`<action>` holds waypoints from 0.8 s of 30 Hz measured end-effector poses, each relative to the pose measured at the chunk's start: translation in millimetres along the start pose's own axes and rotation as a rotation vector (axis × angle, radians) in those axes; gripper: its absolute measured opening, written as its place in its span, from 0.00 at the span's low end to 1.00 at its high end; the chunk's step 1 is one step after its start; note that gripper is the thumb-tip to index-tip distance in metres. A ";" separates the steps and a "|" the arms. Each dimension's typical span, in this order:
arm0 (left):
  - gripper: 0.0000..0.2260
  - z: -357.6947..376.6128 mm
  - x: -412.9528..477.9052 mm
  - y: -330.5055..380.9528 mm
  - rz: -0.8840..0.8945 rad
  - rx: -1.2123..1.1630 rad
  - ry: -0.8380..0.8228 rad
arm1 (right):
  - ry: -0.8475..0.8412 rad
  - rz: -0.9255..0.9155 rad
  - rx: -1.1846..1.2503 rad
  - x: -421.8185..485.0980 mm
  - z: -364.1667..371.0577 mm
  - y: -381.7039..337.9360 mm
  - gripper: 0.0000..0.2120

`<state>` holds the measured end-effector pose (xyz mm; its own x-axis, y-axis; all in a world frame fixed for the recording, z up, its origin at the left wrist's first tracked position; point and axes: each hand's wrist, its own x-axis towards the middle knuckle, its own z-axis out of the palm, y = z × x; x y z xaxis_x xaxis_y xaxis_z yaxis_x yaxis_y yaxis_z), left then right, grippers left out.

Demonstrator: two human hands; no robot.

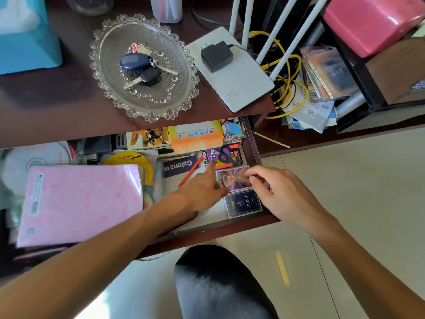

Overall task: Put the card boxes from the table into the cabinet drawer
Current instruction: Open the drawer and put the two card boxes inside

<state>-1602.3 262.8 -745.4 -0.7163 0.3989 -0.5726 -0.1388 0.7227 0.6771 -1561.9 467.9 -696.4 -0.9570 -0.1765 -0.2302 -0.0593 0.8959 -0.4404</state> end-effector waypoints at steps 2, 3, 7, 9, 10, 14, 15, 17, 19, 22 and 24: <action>0.28 -3.2 -1.4 -1.8 -0.102 -0.153 0.032 | 0.008 -0.002 0.004 0.3 -0.4 -0.4 0.11; 0.25 -3.0 -2.7 -1.6 -0.152 -0.263 0.020 | 0.010 -0.004 0.004 0.2 -0.5 -0.6 0.11; 0.25 3.3 -3.7 -1.1 -0.277 -0.485 -0.134 | 0.003 -0.007 -0.002 0.6 0.7 -0.5 0.12; 0.25 6.6 -3.0 -2.9 -0.276 -0.484 -0.160 | 0.007 -0.014 0.001 1.0 1.1 0.2 0.13; 0.25 7.3 -2.3 -3.9 -0.276 -0.486 -0.164 | 0.008 -0.013 0.002 0.9 1.1 0.4 0.12; 0.22 1.8 4.7 -7.3 -0.299 -0.550 -0.197 | 0.025 -0.013 0.005 1.0 2.5 0.7 0.10; 0.20 -1.9 1.6 -6.5 -0.308 -0.585 -0.205 | 0.019 -0.013 0.004 1.9 2.2 0.2 0.11; 0.15 -12.1 -14.9 -0.9 -0.326 -0.621 -0.184 | -0.021 -0.006 -0.019 3.8 -0.9 -3.2 0.12; 0.11 -26.5 -43.1 8.1 -0.349 -0.609 -0.111 | -0.072 0.026 -0.063 4.9 -9.3 -11.8 0.11; 0.06 -53.1 -102.8 22.9 -0.389 -0.580 0.040 | -0.120 0.093 -0.169 -1.0 -34.6 -32.6 0.13; 0.06 -73.5 -155.6 32.3 -0.425 -0.547 0.124 | -0.150 0.176 -0.216 -11.3 -62.5 -54.1 0.13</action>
<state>-1545.6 182.5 -600.5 -0.5918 0.0536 -0.8043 -0.7248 0.4011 0.5601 -1565.6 446.9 -615.7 -0.9063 -0.0544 -0.4190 0.0296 0.9811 -0.1913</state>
